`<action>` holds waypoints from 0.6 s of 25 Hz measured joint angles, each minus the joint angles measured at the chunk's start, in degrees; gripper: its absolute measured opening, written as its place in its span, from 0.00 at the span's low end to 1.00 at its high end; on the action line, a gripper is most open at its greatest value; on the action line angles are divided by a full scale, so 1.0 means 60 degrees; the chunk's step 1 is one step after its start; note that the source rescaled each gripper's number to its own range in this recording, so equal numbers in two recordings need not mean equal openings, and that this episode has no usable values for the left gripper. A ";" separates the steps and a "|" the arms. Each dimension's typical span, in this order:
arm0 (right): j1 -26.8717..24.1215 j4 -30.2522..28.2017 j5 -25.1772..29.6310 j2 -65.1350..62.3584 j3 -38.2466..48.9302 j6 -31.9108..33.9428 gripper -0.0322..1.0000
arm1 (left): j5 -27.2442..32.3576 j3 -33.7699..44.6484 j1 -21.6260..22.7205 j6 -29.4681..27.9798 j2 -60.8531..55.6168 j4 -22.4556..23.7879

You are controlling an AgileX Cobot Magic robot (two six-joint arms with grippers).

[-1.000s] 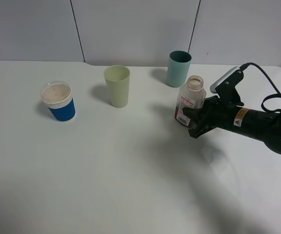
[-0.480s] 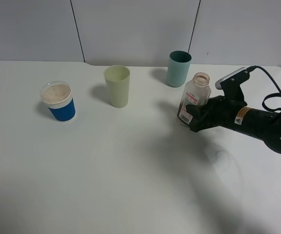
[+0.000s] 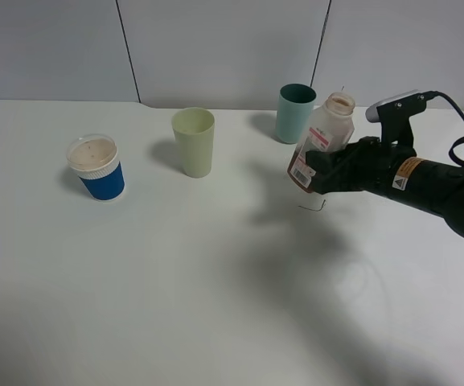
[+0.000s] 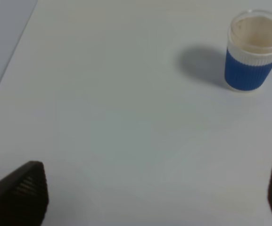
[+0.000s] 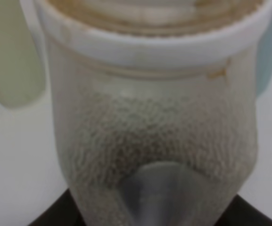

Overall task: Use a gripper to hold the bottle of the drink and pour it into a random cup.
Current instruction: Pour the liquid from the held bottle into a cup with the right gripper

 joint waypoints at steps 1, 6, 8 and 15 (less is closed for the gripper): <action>0.0093 0.0099 0.0068 -0.0146 0.0000 0.0221 0.05 | 0.0000 0.0000 0.0000 0.0000 0.0000 0.0000; 0.0470 0.0696 0.0518 -0.0483 -0.0013 0.1358 0.05 | 0.0000 0.0000 0.0000 0.0000 0.0000 0.0000; 0.0608 0.0735 0.1085 -0.0492 -0.0196 0.1787 0.05 | 0.0000 0.0000 0.0000 0.0000 0.0000 0.0000; 0.1513 0.0941 0.4520 -0.0492 -0.1851 0.2449 0.05 | 0.0000 0.0000 0.0000 0.0000 0.0000 0.0000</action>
